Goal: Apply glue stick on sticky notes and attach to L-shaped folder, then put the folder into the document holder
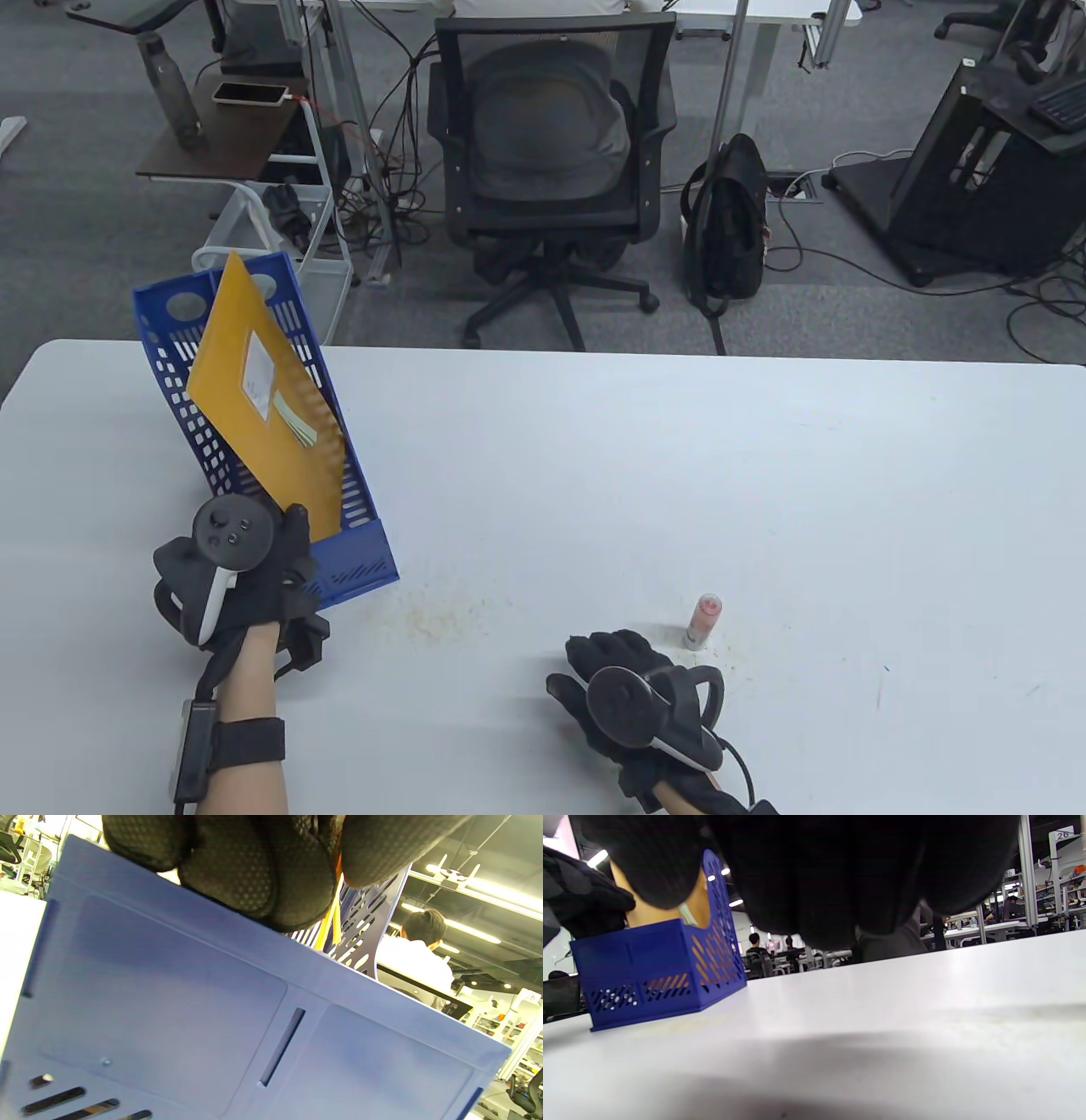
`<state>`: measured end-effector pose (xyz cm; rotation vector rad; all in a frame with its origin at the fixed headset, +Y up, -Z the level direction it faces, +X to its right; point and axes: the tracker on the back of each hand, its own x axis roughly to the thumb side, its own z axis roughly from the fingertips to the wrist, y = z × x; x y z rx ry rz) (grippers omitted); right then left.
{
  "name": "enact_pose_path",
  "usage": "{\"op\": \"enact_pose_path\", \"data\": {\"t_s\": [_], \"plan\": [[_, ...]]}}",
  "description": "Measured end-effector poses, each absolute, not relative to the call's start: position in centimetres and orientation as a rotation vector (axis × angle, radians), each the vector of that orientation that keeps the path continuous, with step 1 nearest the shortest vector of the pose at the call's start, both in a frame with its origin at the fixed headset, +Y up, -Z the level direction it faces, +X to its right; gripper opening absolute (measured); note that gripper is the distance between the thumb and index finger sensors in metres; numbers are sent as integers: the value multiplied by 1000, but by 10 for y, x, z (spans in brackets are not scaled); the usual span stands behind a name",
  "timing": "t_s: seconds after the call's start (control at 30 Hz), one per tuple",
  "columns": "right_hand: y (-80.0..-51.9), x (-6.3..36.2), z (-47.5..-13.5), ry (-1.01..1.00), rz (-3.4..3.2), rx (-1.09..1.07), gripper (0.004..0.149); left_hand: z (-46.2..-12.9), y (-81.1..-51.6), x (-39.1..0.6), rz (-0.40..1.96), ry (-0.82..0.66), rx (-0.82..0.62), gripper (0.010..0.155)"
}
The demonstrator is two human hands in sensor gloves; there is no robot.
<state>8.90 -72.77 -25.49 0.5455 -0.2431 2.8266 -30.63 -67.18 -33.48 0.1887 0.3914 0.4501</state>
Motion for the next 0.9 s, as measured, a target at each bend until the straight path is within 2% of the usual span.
{"op": "enact_pose_path", "data": {"t_s": [0.33,0.6,0.77,0.9], "plan": [[-727,90,-254,-258,2821,548,61,-329,-670,-308,502,389,189,51],[-725,95,-255,-263,2809,534,61,-308,-659,-305,503,355,222,52],[-719,99,-253,-300,2801,529,61,-287,-644,-293,520,272,271,52],[-715,100,-251,-330,2809,527,62,-269,-634,-270,536,149,304,54]]}}
